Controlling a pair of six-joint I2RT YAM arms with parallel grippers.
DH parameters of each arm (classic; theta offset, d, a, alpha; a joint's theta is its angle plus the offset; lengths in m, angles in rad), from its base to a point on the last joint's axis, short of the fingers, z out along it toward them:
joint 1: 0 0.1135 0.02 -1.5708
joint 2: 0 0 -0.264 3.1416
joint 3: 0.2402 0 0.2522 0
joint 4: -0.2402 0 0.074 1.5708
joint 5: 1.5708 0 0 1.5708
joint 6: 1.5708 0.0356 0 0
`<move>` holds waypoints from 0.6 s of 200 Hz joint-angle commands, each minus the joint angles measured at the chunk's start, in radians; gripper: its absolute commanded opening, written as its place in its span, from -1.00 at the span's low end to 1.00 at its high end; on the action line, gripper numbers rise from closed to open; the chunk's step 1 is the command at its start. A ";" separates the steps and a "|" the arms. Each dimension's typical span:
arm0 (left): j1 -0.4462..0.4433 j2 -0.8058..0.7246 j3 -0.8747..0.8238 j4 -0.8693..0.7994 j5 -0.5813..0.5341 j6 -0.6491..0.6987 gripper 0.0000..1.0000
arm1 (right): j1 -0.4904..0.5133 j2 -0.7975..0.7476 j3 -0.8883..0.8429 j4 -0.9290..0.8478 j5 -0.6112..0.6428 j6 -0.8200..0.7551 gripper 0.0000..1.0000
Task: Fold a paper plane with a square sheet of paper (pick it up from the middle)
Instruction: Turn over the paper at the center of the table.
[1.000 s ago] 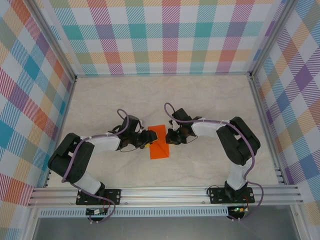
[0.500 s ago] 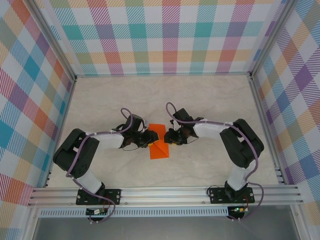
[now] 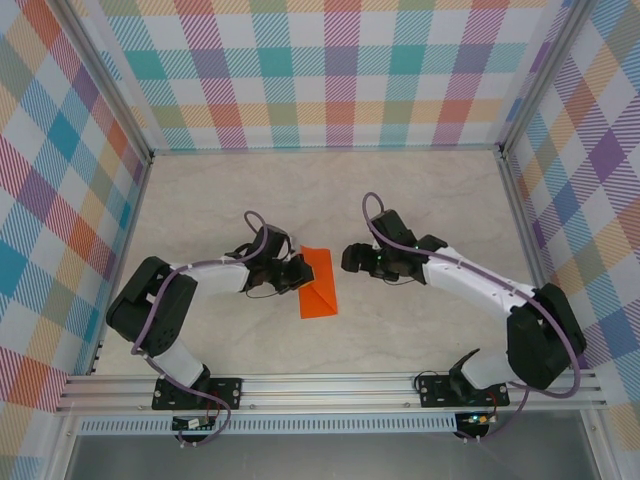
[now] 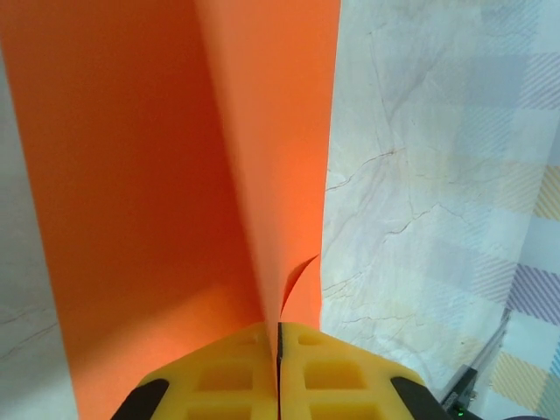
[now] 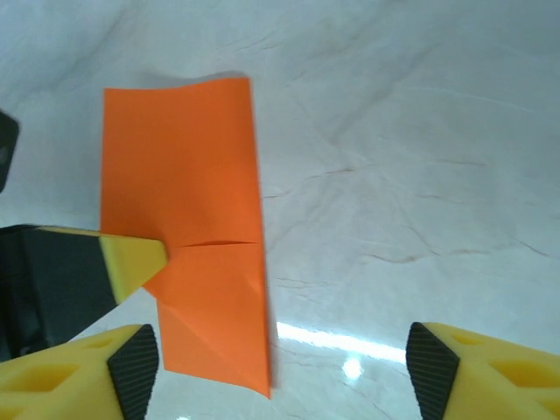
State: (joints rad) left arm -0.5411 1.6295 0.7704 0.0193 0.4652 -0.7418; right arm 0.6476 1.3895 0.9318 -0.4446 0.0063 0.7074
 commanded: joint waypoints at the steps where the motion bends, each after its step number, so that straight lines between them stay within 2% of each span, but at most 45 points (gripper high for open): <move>1: -0.010 -0.096 0.103 -0.247 -0.109 0.110 -0.90 | -0.007 -0.068 -0.020 -0.106 0.144 0.020 0.68; 33: -0.015 -0.177 0.294 -0.645 -0.317 0.239 -0.90 | -0.011 -0.125 -0.042 -0.166 0.257 0.052 0.98; 52: -0.020 -0.192 0.402 -0.802 -0.429 0.299 -0.90 | -0.015 -0.152 -0.062 -0.175 0.291 0.067 1.00; 83: -0.037 -0.156 0.533 -0.953 -0.649 0.373 -0.91 | -0.026 -0.175 -0.080 -0.190 0.309 0.086 0.99; 120: -0.103 -0.013 0.652 -1.058 -0.963 0.400 -0.92 | -0.035 -0.192 -0.096 -0.212 0.328 0.108 1.00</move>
State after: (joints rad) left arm -0.5915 1.5196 1.3613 -0.8799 -0.2104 -0.3946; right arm 0.6220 1.2289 0.8543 -0.6155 0.2955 0.7826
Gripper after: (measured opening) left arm 0.046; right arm 0.999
